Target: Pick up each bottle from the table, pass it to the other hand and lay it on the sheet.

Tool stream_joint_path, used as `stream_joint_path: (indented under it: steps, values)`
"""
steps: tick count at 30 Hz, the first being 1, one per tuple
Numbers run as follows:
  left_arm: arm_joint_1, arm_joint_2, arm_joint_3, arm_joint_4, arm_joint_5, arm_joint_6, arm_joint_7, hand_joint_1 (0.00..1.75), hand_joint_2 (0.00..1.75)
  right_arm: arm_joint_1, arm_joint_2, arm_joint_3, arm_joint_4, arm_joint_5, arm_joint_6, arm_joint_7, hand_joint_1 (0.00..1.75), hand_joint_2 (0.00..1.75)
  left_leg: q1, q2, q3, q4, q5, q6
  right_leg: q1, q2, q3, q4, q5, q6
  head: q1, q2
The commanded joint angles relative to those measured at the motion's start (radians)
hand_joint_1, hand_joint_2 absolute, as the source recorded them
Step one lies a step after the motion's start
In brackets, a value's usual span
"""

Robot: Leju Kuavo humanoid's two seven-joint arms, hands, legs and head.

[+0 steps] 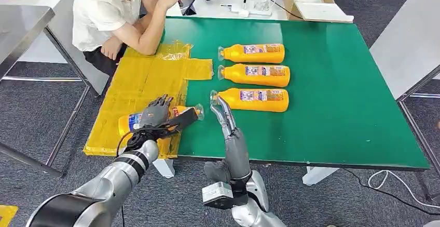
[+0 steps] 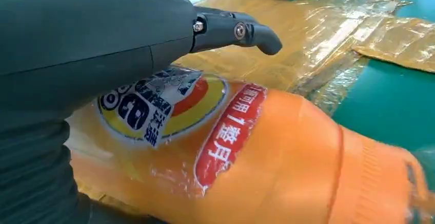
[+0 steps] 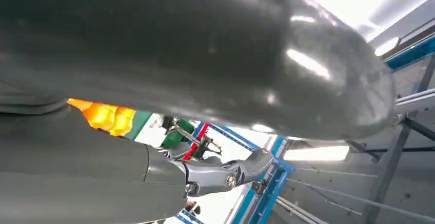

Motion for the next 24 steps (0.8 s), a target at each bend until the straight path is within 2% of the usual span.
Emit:
stream_joint_path:
  steps: [1,4,8,10,11,13,14,17,24]
  values:
    - [-0.025,-0.035,0.157,0.002,0.389,-0.214,-0.263,0.0,0.0,-0.063,-0.047,0.069,0.075,-0.05,-0.051,-0.018,0.0,0.0,0.001,-0.001,0.006,-0.001,-0.002,-0.001,0.001,-0.001,0.007,-0.001,-0.002,-0.002,0.001,0.0]
    - [-0.002,-0.032,0.159,-0.022,0.528,-0.275,-0.337,0.0,0.0,-0.063,-0.058,0.08,0.077,-0.059,-0.061,-0.018,0.0,0.0,0.001,0.003,0.006,-0.001,-0.002,-0.001,0.001,0.004,0.006,-0.001,-0.001,-0.002,0.001,0.0]
    - [0.004,-0.031,0.159,-0.03,0.556,-0.289,-0.348,0.0,0.0,-0.062,-0.06,0.085,0.076,-0.06,-0.065,-0.018,0.0,0.0,0.001,0.0,0.007,-0.001,-0.002,-0.001,0.001,0.0,0.007,-0.001,-0.002,-0.002,0.001,0.0]
    - [0.024,-0.039,0.205,-0.067,0.7,-0.373,-0.424,0.0,0.0,-0.061,-0.069,0.097,0.067,-0.064,-0.077,-0.018,0.0,0.0,0.001,0.002,0.008,0.0,-0.003,-0.001,0.001,0.002,0.008,-0.001,-0.002,-0.003,0.0,0.0]
    - [0.047,-0.046,0.217,-0.108,0.792,-0.413,-0.45,0.0,1.75,-0.057,-0.074,0.103,0.06,-0.067,-0.086,-0.018,0.0,0.0,0.0,0.001,0.005,-0.001,-0.002,-0.001,0.001,0.002,0.005,-0.001,-0.001,-0.002,0.0,0.0]
    - [0.07,-0.046,0.202,-0.147,0.871,-0.449,-0.449,0.0,1.75,-0.053,-0.08,0.107,0.048,-0.07,-0.095,-0.018,0.0,0.0,0.001,0.002,0.009,-0.001,-0.004,-0.001,0.001,0.002,0.009,-0.001,-0.003,-0.003,0.001,0.0]
    - [0.07,-0.046,0.202,-0.147,0.871,-0.449,-0.449,0.0,1.75,-0.053,-0.08,0.107,0.048,-0.07,-0.095,-0.018,0.0,0.0,0.0,0.001,0.003,-0.001,-0.001,0.0,0.001,0.001,0.003,-0.001,0.0,-0.001,0.0,0.0]
    - [0.085,-0.046,0.191,-0.172,0.917,-0.464,-0.442,0.0,1.75,-0.05,-0.083,0.108,0.044,-0.069,-0.097,-0.018,0.0,0.0,0.001,0.001,0.005,0.0,-0.002,-0.001,0.001,0.001,0.005,-0.001,-0.001,-0.002,0.001,0.0]
    - [0.174,-0.012,-0.03,-0.347,1.173,-0.434,-0.425,0.0,1.75,-0.034,-0.103,0.128,-0.001,-0.053,-0.12,-0.018,0.0,0.0,0.001,0.001,0.007,0.0,-0.003,-0.001,0.001,0.0,0.007,-0.001,-0.003,-0.003,0.0,0.0]
